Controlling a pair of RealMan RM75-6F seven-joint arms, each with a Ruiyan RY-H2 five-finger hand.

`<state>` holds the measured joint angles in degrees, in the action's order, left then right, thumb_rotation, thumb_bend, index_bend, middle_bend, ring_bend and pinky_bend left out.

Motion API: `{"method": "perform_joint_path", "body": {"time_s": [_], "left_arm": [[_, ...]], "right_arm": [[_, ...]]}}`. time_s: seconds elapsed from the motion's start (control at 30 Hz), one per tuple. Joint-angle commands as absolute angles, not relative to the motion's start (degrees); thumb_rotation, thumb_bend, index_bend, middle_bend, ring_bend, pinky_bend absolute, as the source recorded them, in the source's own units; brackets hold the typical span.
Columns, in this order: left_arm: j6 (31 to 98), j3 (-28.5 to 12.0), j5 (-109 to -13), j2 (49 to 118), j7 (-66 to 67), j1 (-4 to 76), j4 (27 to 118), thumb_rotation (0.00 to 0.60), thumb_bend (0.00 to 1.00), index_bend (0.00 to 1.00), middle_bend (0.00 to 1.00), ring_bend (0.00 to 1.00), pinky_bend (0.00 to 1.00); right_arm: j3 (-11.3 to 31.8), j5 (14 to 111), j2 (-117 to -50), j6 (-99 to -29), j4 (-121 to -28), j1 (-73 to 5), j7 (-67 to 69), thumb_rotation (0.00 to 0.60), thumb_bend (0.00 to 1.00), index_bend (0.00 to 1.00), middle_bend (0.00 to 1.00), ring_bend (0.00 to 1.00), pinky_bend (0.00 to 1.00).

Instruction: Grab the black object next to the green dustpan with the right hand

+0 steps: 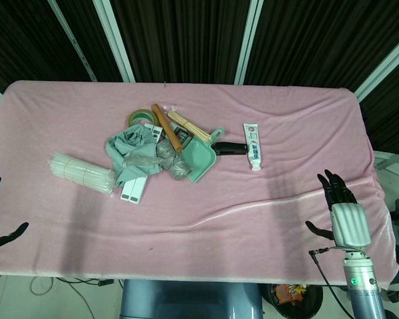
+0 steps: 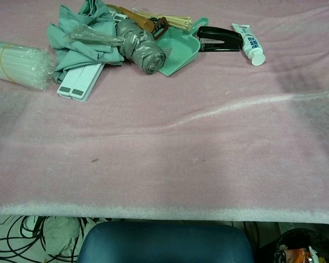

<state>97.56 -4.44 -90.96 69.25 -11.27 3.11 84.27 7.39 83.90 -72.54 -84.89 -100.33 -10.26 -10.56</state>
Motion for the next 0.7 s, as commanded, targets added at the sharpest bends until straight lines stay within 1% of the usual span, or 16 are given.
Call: {"method": "perform_joint_path", "body": {"time_s": [0.03, 0.5, 0.7], "left_arm": [[97.31, -4.39, -90.94, 69.17, -11.44, 3.11, 84.2, 0.6, 0.0, 0.0, 0.0, 0.0, 0.0], [96.55, -4.2, -91.07, 68.71, -11.84, 3.2, 84.31, 0.6, 0.0, 0.0, 0.0, 0.0, 0.0], [96.05, -4.09, -90.93, 68.47, -12.24, 3.23, 84.4, 0.6, 0.0, 0.0, 0.0, 0.0, 0.0]], "right_arm": [[7.44, 83.92, -72.7, -84.91, -100.12, -10.31, -10.69, 0.6, 0.08, 0.0, 0.0, 0.0, 0.22], [7.39, 84.84, -72.61, -84.79, -101.28, -10.61, -11.2, 0.6, 0.08, 0.0, 0.0, 0.0, 0.22], [9.91, 81.26, -72.86, -81.59, -104.23, -12.95, -12.12, 0.6, 0.11, 0.0, 0.0, 0.0, 0.22]]}}
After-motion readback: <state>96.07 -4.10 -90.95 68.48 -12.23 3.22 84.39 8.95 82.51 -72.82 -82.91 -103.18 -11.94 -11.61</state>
